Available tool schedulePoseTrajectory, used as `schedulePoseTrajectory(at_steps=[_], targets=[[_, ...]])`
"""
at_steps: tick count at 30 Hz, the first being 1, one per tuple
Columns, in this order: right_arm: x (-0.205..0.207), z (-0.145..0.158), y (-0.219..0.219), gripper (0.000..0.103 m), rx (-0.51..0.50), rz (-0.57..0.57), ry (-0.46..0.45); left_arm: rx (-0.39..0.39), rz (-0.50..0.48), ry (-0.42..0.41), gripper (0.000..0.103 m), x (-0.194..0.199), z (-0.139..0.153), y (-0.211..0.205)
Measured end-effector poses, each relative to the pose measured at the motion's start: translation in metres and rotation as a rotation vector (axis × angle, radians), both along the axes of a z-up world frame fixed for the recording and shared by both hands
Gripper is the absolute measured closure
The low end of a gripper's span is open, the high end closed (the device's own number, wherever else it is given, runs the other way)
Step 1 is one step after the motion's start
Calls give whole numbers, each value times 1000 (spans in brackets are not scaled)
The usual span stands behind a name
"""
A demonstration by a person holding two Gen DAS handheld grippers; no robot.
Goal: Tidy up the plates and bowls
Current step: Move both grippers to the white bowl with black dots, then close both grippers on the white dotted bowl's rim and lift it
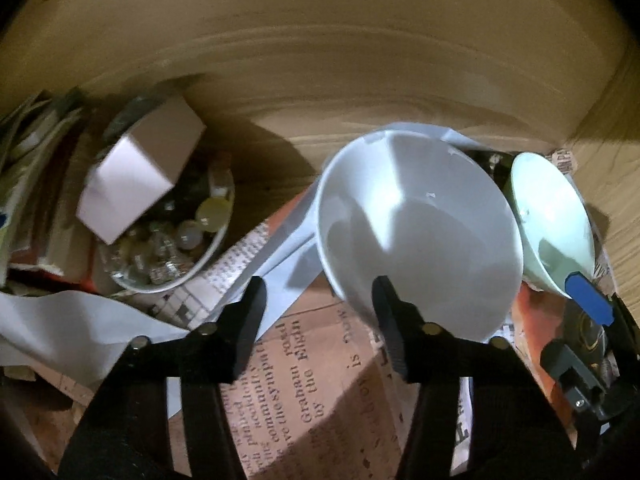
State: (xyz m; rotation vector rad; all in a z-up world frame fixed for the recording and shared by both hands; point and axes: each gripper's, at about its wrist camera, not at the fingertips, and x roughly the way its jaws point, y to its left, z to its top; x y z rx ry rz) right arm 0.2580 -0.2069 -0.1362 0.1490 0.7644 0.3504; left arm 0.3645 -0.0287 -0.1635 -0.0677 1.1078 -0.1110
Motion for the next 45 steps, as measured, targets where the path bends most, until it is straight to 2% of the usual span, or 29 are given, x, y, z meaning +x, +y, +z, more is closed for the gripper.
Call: schedulePoseTrajectory(at_steps=[1, 3, 5, 7, 14, 19, 26, 30, 34, 37, 41, 45], targets=[[0, 0, -1, 22, 1, -2, 2, 0, -12, 5, 62, 2, -1, -2], [1, -1, -3, 22, 4, -5, 7, 2, -42, 20, 76, 3, -5, -8], [1, -1, -4, 22, 5, -7, 9, 13, -69, 33, 82, 2, -8, -14], [1, -1, -3, 22, 5, -7, 9, 37, -88, 22, 82, -3, -7, -17], [2, 0, 4, 29, -10, 15, 13, 37, -122, 48, 85, -23, -3, -3], [9, -9, 9, 47, -11, 55, 70, 64, -180, 58, 84, -43, -3, 1], [17, -24, 16, 53, -33, 70, 134, 59, -273, 62, 84, -68, -3, 5], [20, -28, 17, 66, -19, 97, 166, 64, -314, 49, 84, -68, -5, 8], [26, -35, 18, 83, 6, 120, 208, 65, -313, 40, 84, -62, -9, 6], [25, -35, 19, 86, 10, 127, 210, 76, -300, 20, 85, -55, -10, 4], [24, -32, 20, 86, -7, 118, 199, 138, -307, -27, 85, -52, -12, -6], [18, -26, 22, 87, -54, 97, 161, 116, -295, -30, 86, -50, -8, -4]])
